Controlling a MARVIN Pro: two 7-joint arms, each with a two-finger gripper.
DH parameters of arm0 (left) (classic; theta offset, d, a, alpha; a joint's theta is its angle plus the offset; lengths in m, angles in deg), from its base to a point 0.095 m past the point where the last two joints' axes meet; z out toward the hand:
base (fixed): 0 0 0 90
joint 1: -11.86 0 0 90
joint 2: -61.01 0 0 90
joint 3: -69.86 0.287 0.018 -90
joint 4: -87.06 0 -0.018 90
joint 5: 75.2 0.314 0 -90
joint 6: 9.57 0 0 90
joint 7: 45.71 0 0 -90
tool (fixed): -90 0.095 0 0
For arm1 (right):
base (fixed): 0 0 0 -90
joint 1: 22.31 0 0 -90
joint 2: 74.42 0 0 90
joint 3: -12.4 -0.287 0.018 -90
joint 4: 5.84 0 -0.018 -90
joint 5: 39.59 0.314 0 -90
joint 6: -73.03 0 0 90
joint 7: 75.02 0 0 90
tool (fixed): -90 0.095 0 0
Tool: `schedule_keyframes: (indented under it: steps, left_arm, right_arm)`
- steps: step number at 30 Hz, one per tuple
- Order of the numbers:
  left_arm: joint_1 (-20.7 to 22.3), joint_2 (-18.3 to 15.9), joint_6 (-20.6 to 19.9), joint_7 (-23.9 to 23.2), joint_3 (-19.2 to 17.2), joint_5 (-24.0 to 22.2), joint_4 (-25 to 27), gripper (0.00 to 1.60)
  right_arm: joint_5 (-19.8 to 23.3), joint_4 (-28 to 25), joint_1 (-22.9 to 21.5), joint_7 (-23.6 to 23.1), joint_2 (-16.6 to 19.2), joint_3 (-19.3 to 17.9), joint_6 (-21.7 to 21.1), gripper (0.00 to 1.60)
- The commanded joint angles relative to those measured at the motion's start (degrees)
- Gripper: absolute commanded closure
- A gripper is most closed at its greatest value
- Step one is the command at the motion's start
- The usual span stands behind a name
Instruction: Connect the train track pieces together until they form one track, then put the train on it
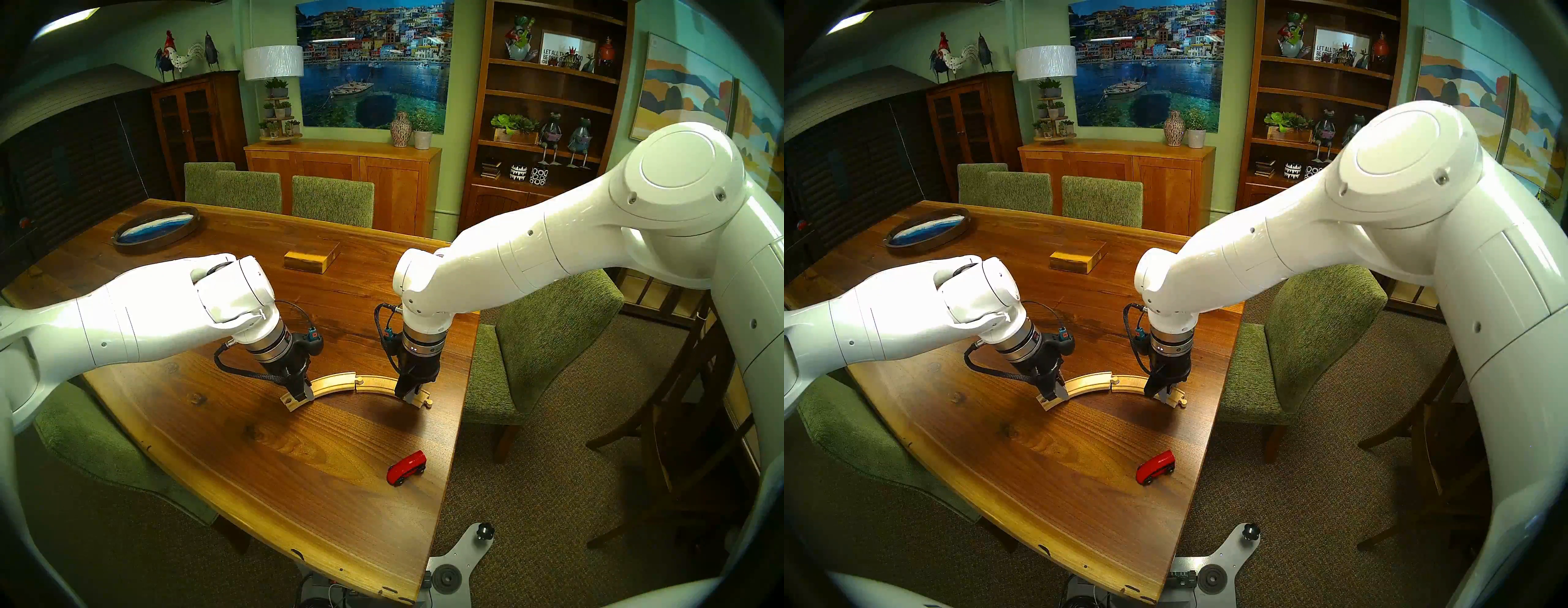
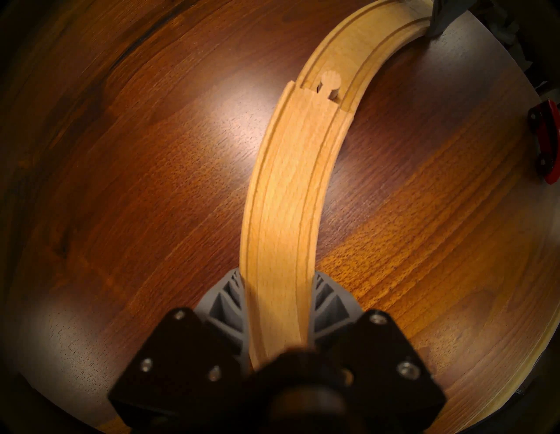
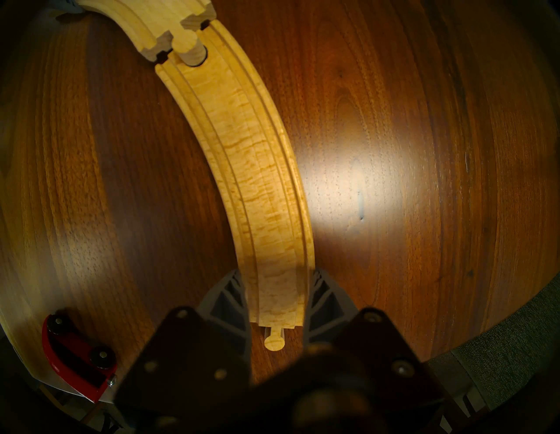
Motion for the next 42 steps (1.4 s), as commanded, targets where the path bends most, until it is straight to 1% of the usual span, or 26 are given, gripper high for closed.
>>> schedule_keyframes:
  steps: [1, 2, 3, 5, 9, 10, 11, 13, 14, 17, 19, 23, 25, 27, 28, 42]
  left_arm:
    - [1.8, 0.2, -0.3, 0.0, -1.3, 0.0, -0.1, 1.17]
    - [1.8, 0.2, -0.3, 0.0, -1.3, 0.0, -0.2, 1.05]
    - [1.8, 0.2, -0.3, 0.0, -1.3, 0.0, -0.2, 1.00]
    - [1.8, 0.1, -0.2, -0.1, -1.3, 0.0, -0.2, 0.96]
    - [1.8, 0.0, -0.2, -0.1, -1.4, -0.1, -0.2, 0.75]
    - [1.8, 0.0, -0.2, -0.1, -1.4, -0.1, -0.2, 0.75]
    - [1.8, -0.1, -0.2, -0.1, -1.4, -0.1, -0.2, 0.70]
    - [1.8, -0.1, -0.2, -0.2, -1.4, -0.1, -0.1, 0.53]
    - [1.8, -0.2, -0.2, -0.2, -1.4, -0.1, -0.1, 0.31]
    - [1.9, -0.3, -0.1, -0.3, -1.4, -0.1, -0.1, 0.31]
    - [1.9, -0.3, 0.0, -0.4, -1.3, -0.1, 0.0, 0.20]
    - [1.8, -0.4, 0.0, -0.5, -1.4, -0.1, 0.0, 0.19]
    - [1.8, -0.5, 0.0, -0.5, -1.4, -0.1, 0.0, 0.14]
    - [1.8, -0.5, 0.0, -0.5, -1.4, -0.1, 0.1, 0.02]
    - [1.9, -0.6, 0.0, -0.6, -1.5, -0.1, 0.1, 0.00]
    - [1.8, -0.6, -0.2, -0.7, -1.8, -0.2, 0.5, 0.00]
  right_arm:
    - [-0.1, 0.3, -0.3, 0.1, 0.1, 0.0, 0.1, 1.60]
    - [-0.1, 0.3, -0.3, 0.1, 0.1, 0.0, 0.1, 1.60]
    - [-0.1, 0.3, -0.3, 0.1, 0.1, 0.0, 0.1, 1.60]
    - [-0.1, 0.3, -0.3, 0.1, 0.1, 0.0, 0.1, 1.60]
    - [-0.1, 0.3, -0.3, 0.1, 0.1, 0.0, 0.1, 1.60]
    - [-0.1, 0.3, -0.3, 0.1, 0.1, 0.0, 0.1, 1.60]
    - [-0.1, 0.3, -0.3, 0.1, 0.1, 0.0, 0.1, 1.60]
    - [-0.1, 0.3, -0.3, 0.1, 0.1, 0.0, 0.1, 1.60]
    - [-0.1, 0.3, -0.3, 0.1, 0.1, 0.0, 0.1, 1.60]
    - [-0.1, 0.3, -0.3, 0.1, 0.1, 0.0, 0.1, 1.60]
    - [-0.1, 0.3, -0.3, 0.1, 0.1, 0.0, 0.1, 1.60]
    - [-0.1, 0.3, -0.3, 0.1, 0.1, 0.0, 0.1, 1.60]
    - [-0.1, 0.3, -0.3, 0.1, 0.1, 0.0, 0.1, 1.60]
    - [-0.1, 0.3, -0.3, 0.1, 0.1, 0.0, 0.1, 1.60]
    - [-0.1, 0.3, -0.3, 0.1, 0.1, 0.0, 0.1, 1.60]
    - [-0.1, 0.3, -0.3, 0.1, 0.1, 0.0, 0.1, 1.60]
